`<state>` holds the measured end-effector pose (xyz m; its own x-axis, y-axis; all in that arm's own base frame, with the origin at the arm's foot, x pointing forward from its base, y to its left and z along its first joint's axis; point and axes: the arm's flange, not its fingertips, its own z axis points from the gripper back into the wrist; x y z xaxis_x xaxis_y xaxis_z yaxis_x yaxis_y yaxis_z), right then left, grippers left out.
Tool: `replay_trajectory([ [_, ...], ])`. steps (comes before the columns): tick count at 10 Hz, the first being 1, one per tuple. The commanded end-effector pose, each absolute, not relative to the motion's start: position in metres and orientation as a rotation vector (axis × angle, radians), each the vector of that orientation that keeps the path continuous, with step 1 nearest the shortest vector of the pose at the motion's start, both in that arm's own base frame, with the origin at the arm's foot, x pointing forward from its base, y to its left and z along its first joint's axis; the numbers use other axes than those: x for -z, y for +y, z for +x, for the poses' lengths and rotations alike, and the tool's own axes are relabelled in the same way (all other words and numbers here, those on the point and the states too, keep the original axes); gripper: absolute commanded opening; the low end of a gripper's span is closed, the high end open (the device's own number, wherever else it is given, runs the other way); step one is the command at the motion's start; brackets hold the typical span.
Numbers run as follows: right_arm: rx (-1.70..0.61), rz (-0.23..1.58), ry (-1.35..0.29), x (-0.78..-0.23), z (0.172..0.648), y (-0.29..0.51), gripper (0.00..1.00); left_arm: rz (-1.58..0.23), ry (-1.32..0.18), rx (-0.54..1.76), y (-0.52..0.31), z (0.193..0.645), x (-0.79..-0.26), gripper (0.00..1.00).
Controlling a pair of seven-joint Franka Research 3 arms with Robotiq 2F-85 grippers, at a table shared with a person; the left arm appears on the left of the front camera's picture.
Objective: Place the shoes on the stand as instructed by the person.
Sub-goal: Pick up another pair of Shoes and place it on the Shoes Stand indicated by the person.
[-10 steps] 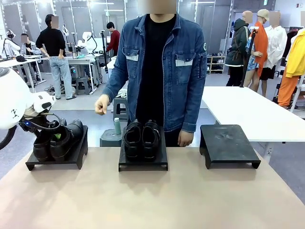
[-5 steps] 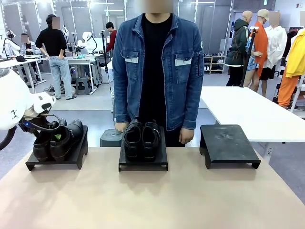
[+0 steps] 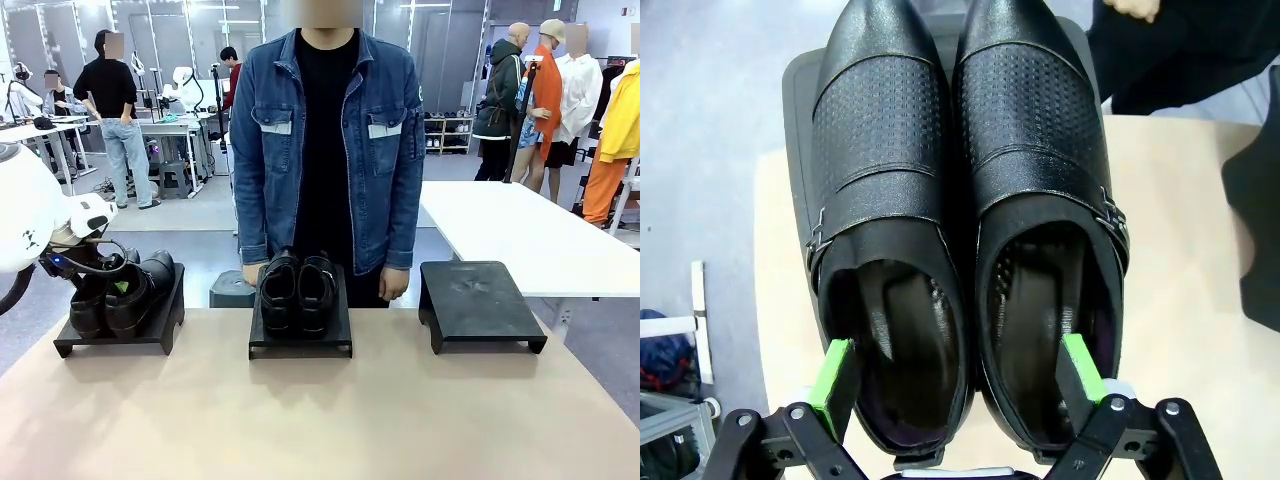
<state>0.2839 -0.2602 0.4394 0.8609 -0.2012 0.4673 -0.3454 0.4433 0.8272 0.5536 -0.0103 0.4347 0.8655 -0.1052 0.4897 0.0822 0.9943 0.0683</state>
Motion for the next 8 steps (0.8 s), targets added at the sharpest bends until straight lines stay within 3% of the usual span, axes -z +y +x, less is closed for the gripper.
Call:
replay_trajectory([
  [1,-0.099,1.132,-0.569,-0.441,0.284,-0.260,1.00,0.047,-0.520,0.096,-0.009,0.557,-0.436,1.00],
  [4,-0.099,1.132,-0.569,-0.441,0.284,-0.260,1.00,-0.108,-0.376,0.096,0.019,0.533,-0.473,1.00],
  [8,-0.099,1.132,-0.569,-0.441,0.284,-0.260,1.00,-0.478,-0.317,0.147,0.095,0.441,-0.544,1.00],
])
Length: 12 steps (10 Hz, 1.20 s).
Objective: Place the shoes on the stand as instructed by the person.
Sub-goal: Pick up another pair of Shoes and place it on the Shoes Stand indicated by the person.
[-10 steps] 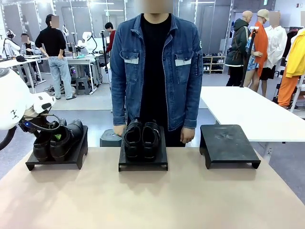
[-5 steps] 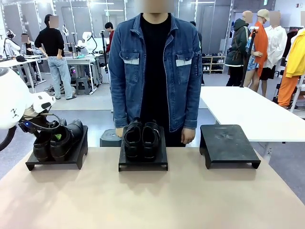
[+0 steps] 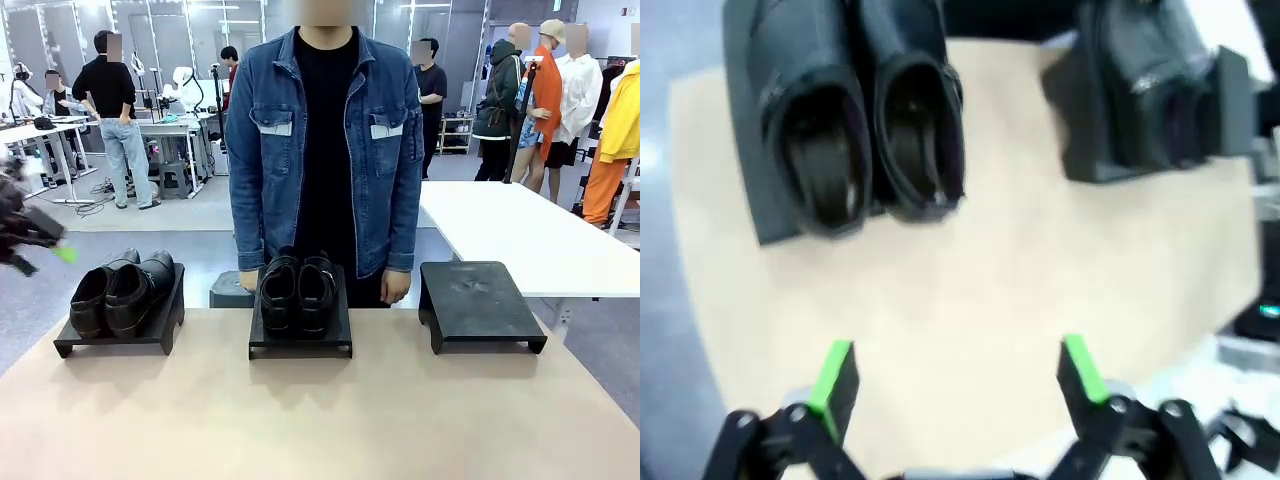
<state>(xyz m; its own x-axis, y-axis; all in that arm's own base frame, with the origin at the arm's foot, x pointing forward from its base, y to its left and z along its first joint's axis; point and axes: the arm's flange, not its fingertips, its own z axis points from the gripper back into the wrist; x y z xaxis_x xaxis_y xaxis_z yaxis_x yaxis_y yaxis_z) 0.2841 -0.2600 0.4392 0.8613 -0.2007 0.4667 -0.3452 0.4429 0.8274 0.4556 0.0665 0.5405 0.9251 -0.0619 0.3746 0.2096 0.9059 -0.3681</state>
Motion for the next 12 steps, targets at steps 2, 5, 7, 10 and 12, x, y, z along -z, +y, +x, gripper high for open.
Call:
replay_trajectory([
  [2,-0.099,1.132,-0.569,-0.441,0.284,-0.260,1.00,-0.624,-0.286,0.203,0.143,0.392,-0.546,1.00],
  [5,-0.099,1.132,-0.569,-0.441,0.284,-0.260,1.00,-0.988,-0.387,0.168,0.190,0.326,-0.500,1.00],
  [7,-0.099,1.132,-0.569,-0.441,0.284,-0.260,1.00,-1.198,-0.456,0.147,0.206,0.300,-0.457,1.00],
  [10,-0.099,1.132,-0.569,-0.441,0.284,-0.260,1.00,-1.281,-0.459,0.148,0.208,0.298,-0.436,1.00],
  [12,-0.099,1.132,-0.569,-0.441,0.284,-0.260,1.00,-1.243,-0.425,0.097,0.217,0.311,-0.439,1.00],
])
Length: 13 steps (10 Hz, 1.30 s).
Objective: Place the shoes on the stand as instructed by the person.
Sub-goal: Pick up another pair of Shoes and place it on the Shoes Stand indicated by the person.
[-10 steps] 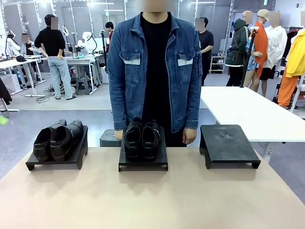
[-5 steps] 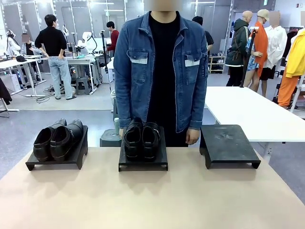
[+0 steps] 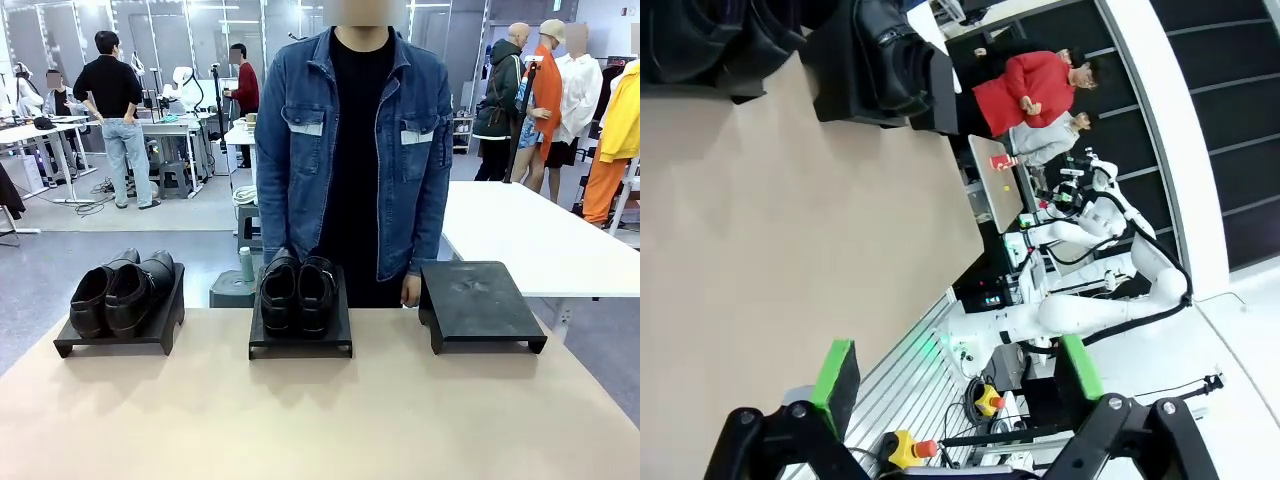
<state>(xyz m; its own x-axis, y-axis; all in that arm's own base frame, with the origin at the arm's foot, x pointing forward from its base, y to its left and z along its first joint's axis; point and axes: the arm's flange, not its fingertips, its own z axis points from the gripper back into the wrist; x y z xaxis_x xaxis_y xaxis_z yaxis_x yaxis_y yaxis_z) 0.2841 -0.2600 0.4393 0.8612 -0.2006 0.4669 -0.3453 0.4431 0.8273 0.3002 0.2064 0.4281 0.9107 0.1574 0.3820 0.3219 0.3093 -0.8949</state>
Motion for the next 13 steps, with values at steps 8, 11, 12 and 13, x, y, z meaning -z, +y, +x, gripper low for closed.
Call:
replay_trajectory([
  [8,-0.099,1.132,-0.569,-0.4407,0.2836,-0.2604,1.00,-1.279,-0.454,0.119,0.2030,0.2915,-0.4262,1.00],
  [11,-0.099,1.132,-0.569,-0.4407,0.2836,-0.2604,1.00,-1.279,-0.454,0.119,0.2030,0.2915,-0.4262,1.00],
  [12,-0.099,1.132,-0.569,-0.4407,0.2836,-0.2604,1.00,-1.279,-0.454,0.119,0.2030,0.2915,-0.4262,1.00],
  [13,-0.099,1.132,-0.569,-0.4407,0.2836,-0.2604,1.00,-1.279,-0.454,0.119,0.2030,0.2915,-0.4262,1.00],
])
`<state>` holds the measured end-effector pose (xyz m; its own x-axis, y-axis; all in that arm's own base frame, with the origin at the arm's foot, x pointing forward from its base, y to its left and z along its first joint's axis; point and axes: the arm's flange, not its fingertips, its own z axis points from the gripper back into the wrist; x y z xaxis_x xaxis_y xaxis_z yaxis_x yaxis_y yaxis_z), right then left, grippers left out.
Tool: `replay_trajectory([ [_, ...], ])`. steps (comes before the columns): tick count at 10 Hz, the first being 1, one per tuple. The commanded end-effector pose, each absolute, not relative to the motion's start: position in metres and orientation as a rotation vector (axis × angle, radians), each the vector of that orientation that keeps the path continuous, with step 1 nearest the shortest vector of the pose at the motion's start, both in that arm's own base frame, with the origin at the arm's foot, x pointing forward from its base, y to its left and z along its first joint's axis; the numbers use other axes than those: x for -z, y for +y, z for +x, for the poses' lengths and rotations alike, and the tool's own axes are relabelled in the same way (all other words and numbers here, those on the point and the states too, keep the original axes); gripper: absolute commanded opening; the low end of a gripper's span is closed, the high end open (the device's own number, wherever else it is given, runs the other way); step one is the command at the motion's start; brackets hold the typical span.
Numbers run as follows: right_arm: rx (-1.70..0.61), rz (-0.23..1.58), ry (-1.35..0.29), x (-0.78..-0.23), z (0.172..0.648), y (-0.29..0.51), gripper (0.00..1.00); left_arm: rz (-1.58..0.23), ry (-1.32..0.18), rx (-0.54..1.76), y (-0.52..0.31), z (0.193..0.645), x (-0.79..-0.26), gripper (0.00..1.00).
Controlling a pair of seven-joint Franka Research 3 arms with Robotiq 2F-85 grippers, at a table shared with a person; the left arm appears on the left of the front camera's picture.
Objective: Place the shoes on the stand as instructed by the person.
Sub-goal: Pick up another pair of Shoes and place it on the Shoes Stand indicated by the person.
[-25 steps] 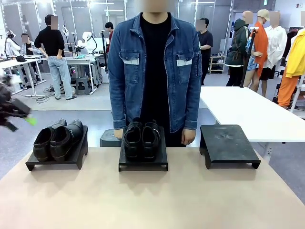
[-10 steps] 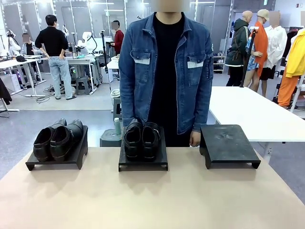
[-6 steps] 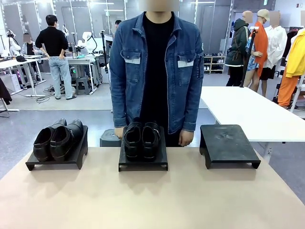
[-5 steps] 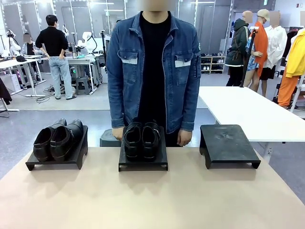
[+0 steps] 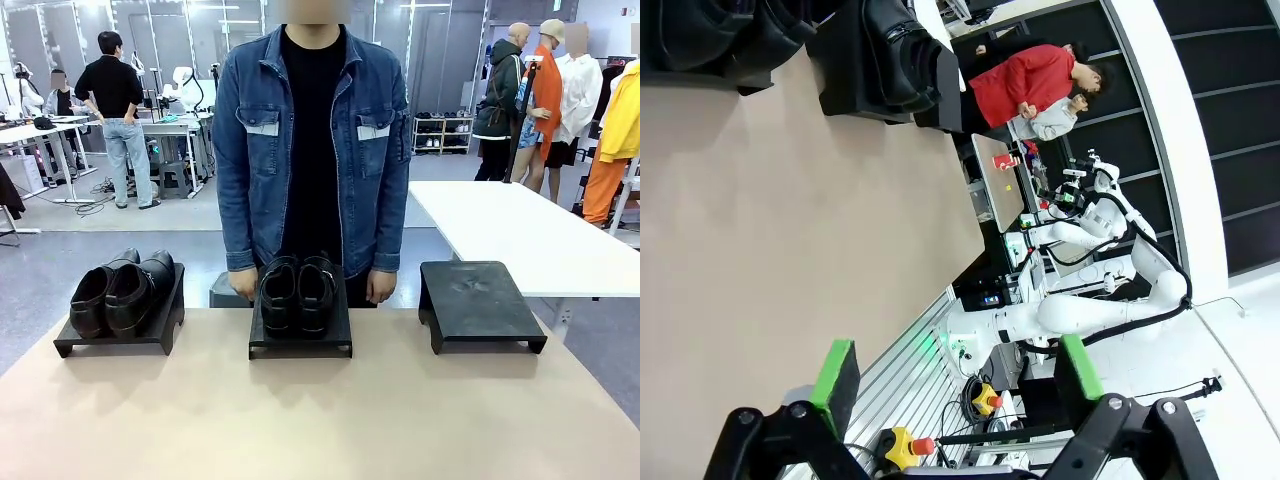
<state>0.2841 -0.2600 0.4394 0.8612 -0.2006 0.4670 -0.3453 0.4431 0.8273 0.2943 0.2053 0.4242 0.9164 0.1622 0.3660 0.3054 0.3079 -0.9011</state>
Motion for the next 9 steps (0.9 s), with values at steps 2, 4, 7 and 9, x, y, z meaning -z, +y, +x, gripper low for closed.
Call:
replay_trajectory([
  [2,-0.099,1.132,-0.569,-0.4407,0.2836,-0.2604,1.00,-1.279,-0.454,0.119,0.2030,0.2915,-0.4262,1.00],
  [4,-0.099,1.132,-0.569,-0.4407,0.2836,-0.2604,1.00,-1.279,-0.454,0.119,0.2030,0.2915,-0.4262,1.00],
  [7,-0.099,1.132,-0.569,-0.4407,0.2836,-0.2604,1.00,-1.279,-0.454,0.119,0.2030,0.2915,-0.4262,1.00],
  [9,-0.099,1.132,-0.569,-0.4407,0.2836,-0.2604,1.00,-1.279,-0.454,0.119,0.2030,0.2915,-0.4262,1.00],
])
